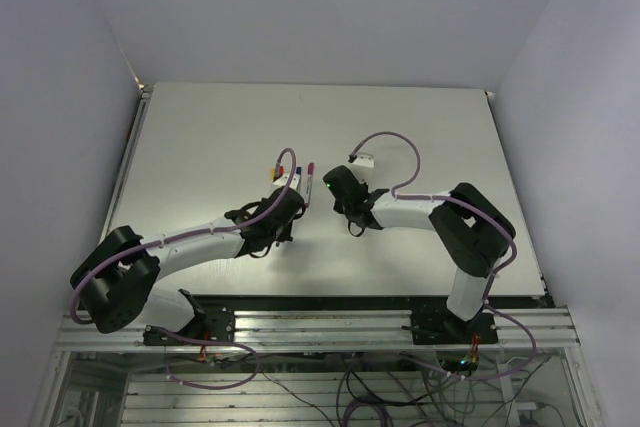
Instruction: Insert the pens into the pen caps
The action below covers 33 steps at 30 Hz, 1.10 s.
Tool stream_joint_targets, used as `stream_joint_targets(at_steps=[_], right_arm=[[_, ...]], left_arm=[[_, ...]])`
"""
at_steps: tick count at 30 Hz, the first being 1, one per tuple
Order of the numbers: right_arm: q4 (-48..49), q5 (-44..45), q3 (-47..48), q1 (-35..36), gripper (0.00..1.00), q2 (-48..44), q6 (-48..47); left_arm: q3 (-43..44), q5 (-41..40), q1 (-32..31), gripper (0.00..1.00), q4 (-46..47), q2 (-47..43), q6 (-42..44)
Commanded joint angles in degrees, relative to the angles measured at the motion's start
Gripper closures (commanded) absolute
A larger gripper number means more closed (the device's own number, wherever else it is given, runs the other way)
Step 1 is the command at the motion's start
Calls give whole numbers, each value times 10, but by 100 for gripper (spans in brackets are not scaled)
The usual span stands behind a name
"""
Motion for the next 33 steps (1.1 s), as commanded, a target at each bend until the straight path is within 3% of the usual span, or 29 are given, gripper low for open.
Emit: stream_joint_targets(at_steps=[1,7,15,25,33], right_arm=[[-36,3,-27,2,100,-4,-2],[45,19,-74,-1,100,-88,-40],[262,-5,-219,-23,100,-277,-130],[507,-19,-385,-42,100,-503,-227],[651,-68,-452,-49,100,-557,-259]], left_arm=[[-4,27,3,93,33,4,4],[-7,66,3,93,79,0,16],[-3,154,2,93,176,5,36],[-24,293,-2,93,441,45,10],[-3,346,-49,93,590,125,-11]])
